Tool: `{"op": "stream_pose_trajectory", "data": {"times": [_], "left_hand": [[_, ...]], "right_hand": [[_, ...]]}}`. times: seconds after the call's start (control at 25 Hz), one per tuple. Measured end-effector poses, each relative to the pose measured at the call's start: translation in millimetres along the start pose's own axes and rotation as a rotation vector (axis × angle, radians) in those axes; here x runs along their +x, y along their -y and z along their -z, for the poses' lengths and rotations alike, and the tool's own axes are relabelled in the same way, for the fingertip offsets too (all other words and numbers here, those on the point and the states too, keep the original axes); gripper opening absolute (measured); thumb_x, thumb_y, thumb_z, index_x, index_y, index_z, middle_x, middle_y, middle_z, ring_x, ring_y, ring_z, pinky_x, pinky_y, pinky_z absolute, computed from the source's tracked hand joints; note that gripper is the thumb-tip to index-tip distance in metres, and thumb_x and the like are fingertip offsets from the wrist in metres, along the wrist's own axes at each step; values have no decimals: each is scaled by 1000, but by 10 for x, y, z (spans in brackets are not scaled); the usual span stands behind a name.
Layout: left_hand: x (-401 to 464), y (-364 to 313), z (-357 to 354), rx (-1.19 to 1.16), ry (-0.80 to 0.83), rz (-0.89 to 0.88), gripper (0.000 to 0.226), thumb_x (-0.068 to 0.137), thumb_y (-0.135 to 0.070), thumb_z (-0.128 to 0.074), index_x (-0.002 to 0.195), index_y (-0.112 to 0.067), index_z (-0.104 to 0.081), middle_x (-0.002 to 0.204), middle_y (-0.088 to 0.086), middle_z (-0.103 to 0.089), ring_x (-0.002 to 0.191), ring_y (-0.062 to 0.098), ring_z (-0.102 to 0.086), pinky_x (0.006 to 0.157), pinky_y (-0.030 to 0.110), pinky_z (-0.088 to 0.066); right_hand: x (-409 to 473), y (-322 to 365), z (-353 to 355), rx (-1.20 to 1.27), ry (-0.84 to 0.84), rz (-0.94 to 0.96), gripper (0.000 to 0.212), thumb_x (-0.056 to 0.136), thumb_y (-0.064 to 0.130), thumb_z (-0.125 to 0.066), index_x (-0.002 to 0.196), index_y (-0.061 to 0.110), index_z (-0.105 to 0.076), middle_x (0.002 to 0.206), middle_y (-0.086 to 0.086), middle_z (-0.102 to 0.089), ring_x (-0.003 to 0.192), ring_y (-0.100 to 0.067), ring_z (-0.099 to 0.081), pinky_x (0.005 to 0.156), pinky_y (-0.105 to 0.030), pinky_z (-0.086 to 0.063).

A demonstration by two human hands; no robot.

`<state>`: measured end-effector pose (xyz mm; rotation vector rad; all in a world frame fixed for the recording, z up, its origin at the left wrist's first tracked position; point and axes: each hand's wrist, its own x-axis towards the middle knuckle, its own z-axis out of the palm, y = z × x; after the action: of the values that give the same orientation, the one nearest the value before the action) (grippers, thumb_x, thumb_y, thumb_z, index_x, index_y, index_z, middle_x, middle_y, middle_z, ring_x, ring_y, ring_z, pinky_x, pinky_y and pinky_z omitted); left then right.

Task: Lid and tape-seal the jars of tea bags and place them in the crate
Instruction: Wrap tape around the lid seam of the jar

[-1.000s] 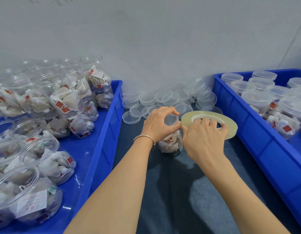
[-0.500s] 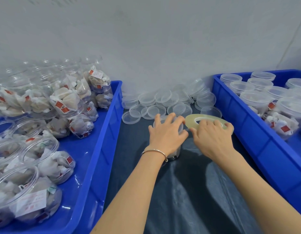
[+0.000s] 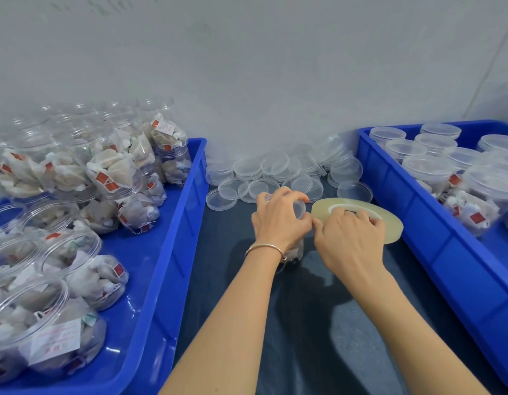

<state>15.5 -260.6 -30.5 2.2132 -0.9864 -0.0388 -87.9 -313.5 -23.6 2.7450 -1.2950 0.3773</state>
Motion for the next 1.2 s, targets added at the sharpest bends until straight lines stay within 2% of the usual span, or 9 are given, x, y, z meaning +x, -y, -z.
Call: {"op": "stream_pose_trajectory", "data": {"times": [0.24, 0.36, 0.44, 0.56, 0.68, 0.88, 0.96, 1.08, 1.2], "left_hand": [[62, 53, 4, 14, 12, -68, 28, 81, -29, -58, 108, -36, -62, 118, -20, -54, 114, 22, -38, 76, 33, -36], [237, 60, 86, 24, -1, 188, 26, 84, -24, -58, 109, -29, -60, 123, -7, -53, 115, 26, -40, 88, 37, -40], [306, 94, 129, -29, -7, 255, 13, 89, -23, -53, 101, -20, -58, 115, 0, -53, 114, 30, -44, 92, 41, -42], [156, 224, 167, 20, -98, 91, 8, 81, -36, -60, 87, -31, -59, 109, -16, -58, 115, 23, -40, 81, 35, -42], [99, 269, 135, 33, -171, 56, 14, 74, -39, -65, 88, -35, -62, 109, -23, -58, 114, 19, -39, 75, 30, -37], [-19, 314, 125, 56, -207, -14, 14, 80, -38, -69, 90, -35, -61, 112, -23, -53, 117, 18, -36, 69, 29, -36], [-81, 348, 148, 23, -214, -25, 16, 79, -31, -70, 93, -33, -63, 116, -21, -52, 117, 19, -37, 73, 26, -33], [-182, 173, 110, -55, -269, -75, 15, 77, -27, -73, 90, -32, -69, 117, -18, -57, 115, 18, -43, 79, 25, -36], [-230, -376, -41, -228, -334, -286, 18, 75, -24, -76, 93, -29, -73, 121, -11, -60, 115, 22, -46, 95, 14, -31]], "right_hand": [[-106, 83, 288, 23, 38, -20, 44, 100, 40, -28, 103, 7, -57, 103, -10, -65, 102, -28, -54, 95, -42, -34], [-317, 304, 553, 311, -386, 146, 32, 91, 30, -36, 72, 12, -55, 58, -4, -58, 56, -26, -53, 70, -41, -40], [-359, 325, 595, 391, -579, 191, 30, 86, 31, -42, 67, 11, -54, 52, -5, -52, 54, -26, -50, 71, -44, -42], [-164, 154, 423, 234, -457, 144, 32, 92, 31, -48, 78, 2, -55, 69, -16, -58, 77, -35, -55, 88, -55, -39], [-15, -11, 26, 74, -39, 64, 38, 99, 38, -34, 103, 5, -53, 100, -13, -61, 101, -32, -50, 95, -50, -30], [8, 13, -623, 64, 260, 170, 44, 100, 44, -29, 123, 11, -45, 129, -7, -51, 122, -25, -40, 104, -50, -25], [38, -57, -726, 109, 289, 270, 51, 96, 47, -39, 135, 13, -35, 138, -4, -41, 128, -24, -31, 107, -53, -21], [113, -97, -571, 558, 239, 435, 88, 79, 45, -68, 147, 15, -22, 146, -1, -32, 135, -22, -28, 110, -44, -25], [251, -251, -202, 962, -58, 501, 59, 72, 27, -73, 123, 6, -51, 120, -6, -56, 111, -21, -56, 90, -34, -46]]}}
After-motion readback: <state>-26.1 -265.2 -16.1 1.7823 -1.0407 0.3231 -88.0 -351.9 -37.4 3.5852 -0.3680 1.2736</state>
